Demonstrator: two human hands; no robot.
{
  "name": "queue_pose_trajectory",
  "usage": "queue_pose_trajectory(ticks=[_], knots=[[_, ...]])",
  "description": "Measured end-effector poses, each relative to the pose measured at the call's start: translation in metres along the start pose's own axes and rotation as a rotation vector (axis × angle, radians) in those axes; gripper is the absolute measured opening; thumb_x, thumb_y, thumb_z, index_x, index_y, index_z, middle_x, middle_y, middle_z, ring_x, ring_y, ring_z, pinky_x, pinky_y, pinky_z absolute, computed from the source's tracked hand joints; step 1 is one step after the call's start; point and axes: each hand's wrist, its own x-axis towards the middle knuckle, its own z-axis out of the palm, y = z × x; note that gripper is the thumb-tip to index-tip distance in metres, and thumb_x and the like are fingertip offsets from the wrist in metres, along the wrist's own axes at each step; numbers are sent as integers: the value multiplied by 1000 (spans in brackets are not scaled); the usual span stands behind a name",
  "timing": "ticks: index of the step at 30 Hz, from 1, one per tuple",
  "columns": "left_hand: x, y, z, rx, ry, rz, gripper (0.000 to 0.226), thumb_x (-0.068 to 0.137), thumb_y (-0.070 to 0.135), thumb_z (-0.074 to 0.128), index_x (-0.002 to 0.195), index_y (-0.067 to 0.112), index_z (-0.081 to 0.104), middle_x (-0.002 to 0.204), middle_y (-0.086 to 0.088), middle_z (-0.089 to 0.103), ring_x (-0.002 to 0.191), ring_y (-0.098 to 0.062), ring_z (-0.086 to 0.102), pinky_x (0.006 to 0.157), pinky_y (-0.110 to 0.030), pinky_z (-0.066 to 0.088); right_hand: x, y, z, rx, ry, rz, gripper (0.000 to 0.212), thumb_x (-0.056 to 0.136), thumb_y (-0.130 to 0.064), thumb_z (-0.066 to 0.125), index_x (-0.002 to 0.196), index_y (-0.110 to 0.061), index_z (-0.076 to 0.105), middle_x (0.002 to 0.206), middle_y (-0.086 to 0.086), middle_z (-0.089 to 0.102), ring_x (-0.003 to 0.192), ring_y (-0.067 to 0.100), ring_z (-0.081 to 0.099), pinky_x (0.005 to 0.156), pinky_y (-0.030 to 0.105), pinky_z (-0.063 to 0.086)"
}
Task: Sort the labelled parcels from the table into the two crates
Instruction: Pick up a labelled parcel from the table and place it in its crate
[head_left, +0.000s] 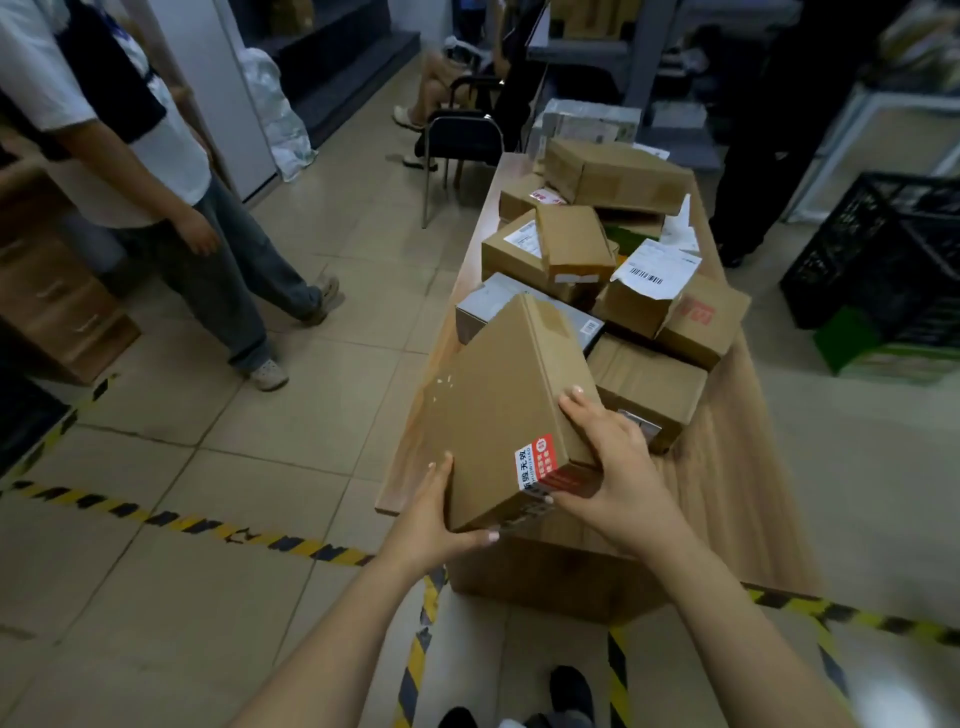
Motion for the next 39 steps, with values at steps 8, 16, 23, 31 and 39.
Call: queue_pose_trajectory(ticks=[8,16,23,31,39], knots=[[-9,67,-45,131,140,440,114,72,47,77,145,56,-11,158,24,-11,136,7,5,105,-24,22,13,-12,1,103,35,-91,87,72,-27,85,145,-35,37,156,-9,25,143,7,24,117,35,29],[-28,47,-71,305,281,349,100,76,52,73,143,55,-1,151,23,-27,137,4,-24,113,-32,1,36,-13,20,246,-80,-168,96,74,-27,84,152,-28,28,154,-10,33,139,4,35,115,35,36],[-63,14,-99,268,414,149,109,69,50,79,150,40,8,155,27,-8,145,3,-7,119,-35,10,51,-9,74,182,-378,32,109,71,-39,85,155,-26,16,158,-6,25,142,11,27,112,25,23],[-80,-20,-102,103,456,1,124,64,44,86,149,49,-3,161,14,1,141,0,10,117,-38,23,59,-12,122,355,-585,189,134,65,-37,89,156,-24,-8,162,0,11,148,19,16,116,34,21],[-72,-46,-77,-211,372,-60,120,57,49,89,148,47,12,153,19,27,136,-3,33,111,-34,38,41,2,102,248,-405,230,126,66,-33,89,156,-33,0,156,6,19,142,24,25,113,35,27]])
